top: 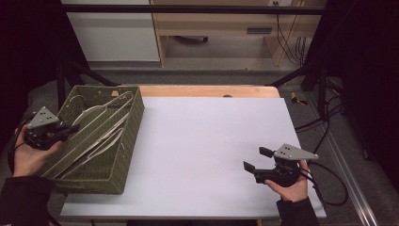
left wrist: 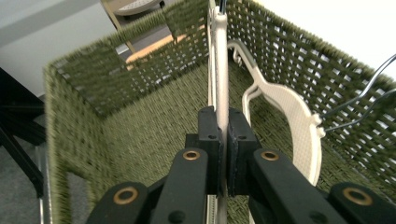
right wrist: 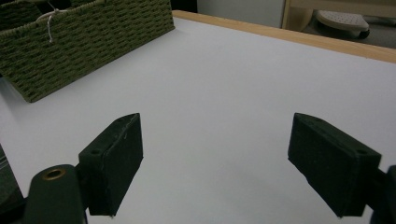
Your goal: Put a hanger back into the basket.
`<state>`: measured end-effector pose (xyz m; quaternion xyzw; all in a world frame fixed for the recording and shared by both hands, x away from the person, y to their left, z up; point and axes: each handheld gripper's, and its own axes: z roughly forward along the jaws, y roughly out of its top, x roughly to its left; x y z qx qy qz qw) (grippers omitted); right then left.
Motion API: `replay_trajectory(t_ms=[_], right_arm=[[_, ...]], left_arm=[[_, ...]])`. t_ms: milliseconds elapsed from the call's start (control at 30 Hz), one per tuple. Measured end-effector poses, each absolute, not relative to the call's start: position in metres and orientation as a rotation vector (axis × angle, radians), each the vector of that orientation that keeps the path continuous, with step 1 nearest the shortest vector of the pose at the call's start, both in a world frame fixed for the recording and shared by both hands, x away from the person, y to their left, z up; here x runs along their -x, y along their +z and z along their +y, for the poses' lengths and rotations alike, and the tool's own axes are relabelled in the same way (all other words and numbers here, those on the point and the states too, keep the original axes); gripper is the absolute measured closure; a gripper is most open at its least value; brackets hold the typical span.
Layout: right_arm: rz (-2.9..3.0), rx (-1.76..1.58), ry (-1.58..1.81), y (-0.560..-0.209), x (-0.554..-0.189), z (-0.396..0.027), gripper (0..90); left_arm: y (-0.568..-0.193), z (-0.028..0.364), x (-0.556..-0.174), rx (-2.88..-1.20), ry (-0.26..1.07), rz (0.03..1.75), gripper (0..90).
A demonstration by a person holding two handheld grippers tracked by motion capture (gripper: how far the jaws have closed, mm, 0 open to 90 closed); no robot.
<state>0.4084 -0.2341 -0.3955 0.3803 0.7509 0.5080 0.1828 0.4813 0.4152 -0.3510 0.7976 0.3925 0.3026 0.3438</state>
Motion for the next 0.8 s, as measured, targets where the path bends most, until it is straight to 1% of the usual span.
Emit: replay_trajectory(t_ms=[67,233,267,300,367,400,500,567,600,633,667,700,733,800], right_arm=[[2.122,-1.076,1.431,-0.396,-0.408,-0.234,18.4],[2.123,-1.079,1.434,-0.396,-0.408,-0.234,18.7],[2.123,-1.075,1.434,-0.396,-0.408,-0.234,18.7],[2.123,-1.075,1.434,-0.396,-0.408,-0.234,18.7],[2.12,-1.074,1.441,-0.395,-0.408,-0.234,19.0],[2.12,-1.074,1.446,-0.395,-0.408,-0.234,19.0],[2.12,-1.073,1.449,-0.395,-0.408,-0.234,19.4],[2.122,-1.068,1.454,-0.395,-0.408,-0.235,19.4],[2.123,-1.065,1.454,-0.395,-0.408,-0.235,19.4],[2.121,-1.07,1.452,-0.395,-0.408,-0.234,19.4],[2.121,-1.07,1.452,-0.395,-0.408,-0.234,19.4],[2.124,-1.074,1.454,-0.396,-0.408,-0.233,19.3],[2.124,-1.074,1.452,-0.396,-0.409,-0.233,19.3],[2.123,-1.072,1.455,-0.396,-0.409,-0.233,19.3]], left_arm=[[-0.365,0.411,-0.483,-2.102,0.79,1.032,86.3],[-0.379,0.406,-0.486,-2.136,0.779,1.034,84.7],[-0.382,0.406,-0.486,-2.131,0.732,1.034,83.9],[-0.382,0.406,-0.486,-2.131,0.732,1.034,82.8],[-0.384,0.405,-0.486,-2.13,0.676,1.042,80.1],[-0.387,0.403,-0.486,-2.164,0.644,1.064,78.5],[-0.39,0.402,-0.487,-2.173,0.621,1.068,74.3],[-0.391,0.4,-0.486,-2.172,0.608,1.077,73.1],[-0.39,0.4,-0.486,-2.168,0.599,1.087,71.2],[-0.39,0.4,-0.485,-2.159,0.602,1.096,63.5],[-0.388,0.4,-0.484,-2.146,0.595,1.103,63.5],[-0.383,0.402,-0.482,-2.099,0.583,1.093,57.9],[-0.38,0.402,-0.48,-2.061,0.586,1.093,54.4],[-0.377,0.402,-0.478,-2.042,0.597,1.09,47.2]])
